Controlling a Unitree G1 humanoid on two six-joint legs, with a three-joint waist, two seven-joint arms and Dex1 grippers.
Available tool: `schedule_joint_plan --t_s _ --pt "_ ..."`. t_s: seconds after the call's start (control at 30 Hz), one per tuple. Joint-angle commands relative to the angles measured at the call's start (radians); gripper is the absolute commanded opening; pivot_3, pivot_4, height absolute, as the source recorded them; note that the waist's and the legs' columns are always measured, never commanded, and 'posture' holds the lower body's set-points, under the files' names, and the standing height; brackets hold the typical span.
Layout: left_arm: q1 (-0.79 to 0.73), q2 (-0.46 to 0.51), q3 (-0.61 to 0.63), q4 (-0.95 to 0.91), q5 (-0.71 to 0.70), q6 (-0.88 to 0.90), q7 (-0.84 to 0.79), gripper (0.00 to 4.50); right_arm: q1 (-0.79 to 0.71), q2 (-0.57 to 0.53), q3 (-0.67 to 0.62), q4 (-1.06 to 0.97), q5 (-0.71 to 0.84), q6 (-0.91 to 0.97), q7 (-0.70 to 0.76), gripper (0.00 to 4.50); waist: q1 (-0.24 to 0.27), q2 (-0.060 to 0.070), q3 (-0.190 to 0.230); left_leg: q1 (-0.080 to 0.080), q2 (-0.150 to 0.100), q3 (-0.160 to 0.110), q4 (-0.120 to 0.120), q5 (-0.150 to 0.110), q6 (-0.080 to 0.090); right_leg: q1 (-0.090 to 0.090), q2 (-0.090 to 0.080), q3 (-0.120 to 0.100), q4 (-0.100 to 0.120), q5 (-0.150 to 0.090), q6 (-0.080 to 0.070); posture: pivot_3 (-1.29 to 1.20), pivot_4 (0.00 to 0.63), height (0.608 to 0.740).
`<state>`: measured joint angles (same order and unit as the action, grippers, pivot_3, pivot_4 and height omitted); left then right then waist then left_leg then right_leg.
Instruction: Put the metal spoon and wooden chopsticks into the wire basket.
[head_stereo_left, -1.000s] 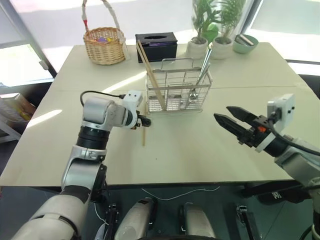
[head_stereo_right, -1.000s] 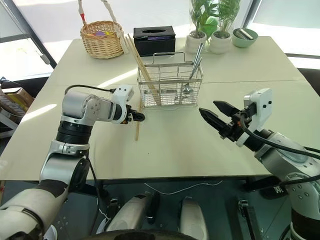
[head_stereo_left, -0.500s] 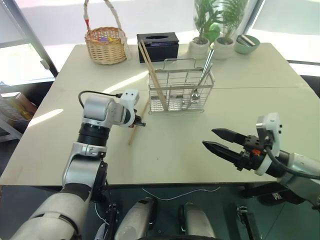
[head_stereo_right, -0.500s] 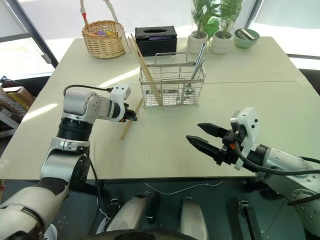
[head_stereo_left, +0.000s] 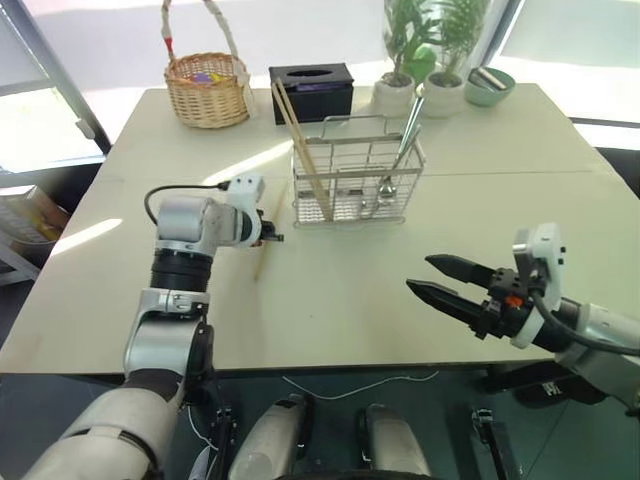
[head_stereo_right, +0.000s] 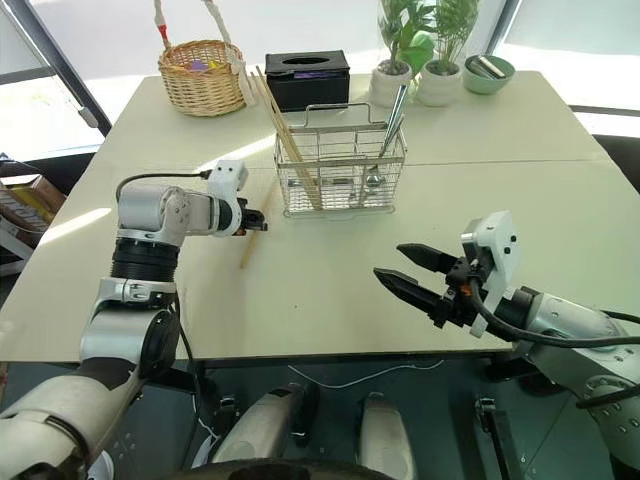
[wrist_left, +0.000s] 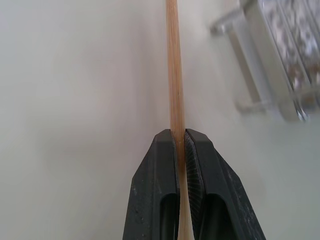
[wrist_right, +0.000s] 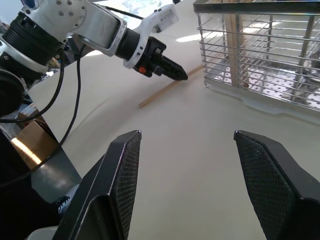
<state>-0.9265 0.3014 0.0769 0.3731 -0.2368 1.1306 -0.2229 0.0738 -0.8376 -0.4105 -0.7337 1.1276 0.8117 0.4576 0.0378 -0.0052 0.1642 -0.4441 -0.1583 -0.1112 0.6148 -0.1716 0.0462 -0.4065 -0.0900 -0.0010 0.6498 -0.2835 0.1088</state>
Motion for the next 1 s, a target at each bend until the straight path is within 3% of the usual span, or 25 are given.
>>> schedule_joint_plan --t_s 0.03,0.2,0.37,0.57,0.7,1.0 --pt "0.001 0.075 0.025 -0.031 0.040 -0.282 -0.049 0.05 -0.048 -0.005 -0.041 0.031 -0.017 -0.035 -0.015 3.07 0.000 0.000 0.000 0.000 0.000 0.000 0.000 0.000 0.000 -0.001 0.000 0.000 0.000 0.000 0.000 0.00 0.150 0.725" --pt "-0.043 0.097 0.140 -0.081 -0.051 -0.532 -0.134 0.05 -0.077 -0.013 -0.050 0.059 -0.026 -0.034 -0.011 3.07 0.008 -0.001 0.001 -0.002 0.000 0.000 -0.001 -0.001 0.001 -0.003 0.000 0.000 0.000 0.000 0.000 0.00 0.150 0.725" --pt "-0.159 0.034 0.210 -0.106 -0.160 -0.640 -0.167 0.05 -0.099 -0.006 -0.042 0.073 -0.037 -0.032 -0.020 3.07 0.009 -0.005 0.003 -0.004 -0.001 0.000 0.001 -0.001 0.002 -0.003 0.000 0.000 -0.001 0.001 0.001 0.00 0.150 0.725" --pt "-0.247 -0.066 0.170 -0.078 -0.177 -0.751 -0.176 0.05 -0.129 -0.003 -0.030 0.084 -0.042 -0.027 -0.027 3.07 0.000 -0.005 0.003 -0.001 -0.001 0.000 0.002 -0.001 0.002 0.001 0.000 0.000 -0.001 0.001 0.002 0.00 0.150 0.725" --pt "-0.204 -0.121 0.083 -0.043 -0.117 -0.869 -0.225 0.05 -0.141 0.002 -0.035 0.080 -0.040 -0.025 -0.047 3.07 0.000 -0.005 0.003 0.000 0.000 0.000 0.002 -0.001 0.002 0.000 0.001 0.000 0.001 0.001 0.002 0.00 0.150 0.725" --pt "-0.122 -0.196 0.023 0.022 -0.086 -0.976 -0.255 0.05 -0.129 0.013 -0.058 0.067 -0.029 -0.027 -0.089 3.07 0.003 -0.005 0.003 -0.001 -0.001 0.000 0.002 0.000 0.003 0.000 0.001 0.000 0.001 0.001 0.002 0.00 0.150 0.725"
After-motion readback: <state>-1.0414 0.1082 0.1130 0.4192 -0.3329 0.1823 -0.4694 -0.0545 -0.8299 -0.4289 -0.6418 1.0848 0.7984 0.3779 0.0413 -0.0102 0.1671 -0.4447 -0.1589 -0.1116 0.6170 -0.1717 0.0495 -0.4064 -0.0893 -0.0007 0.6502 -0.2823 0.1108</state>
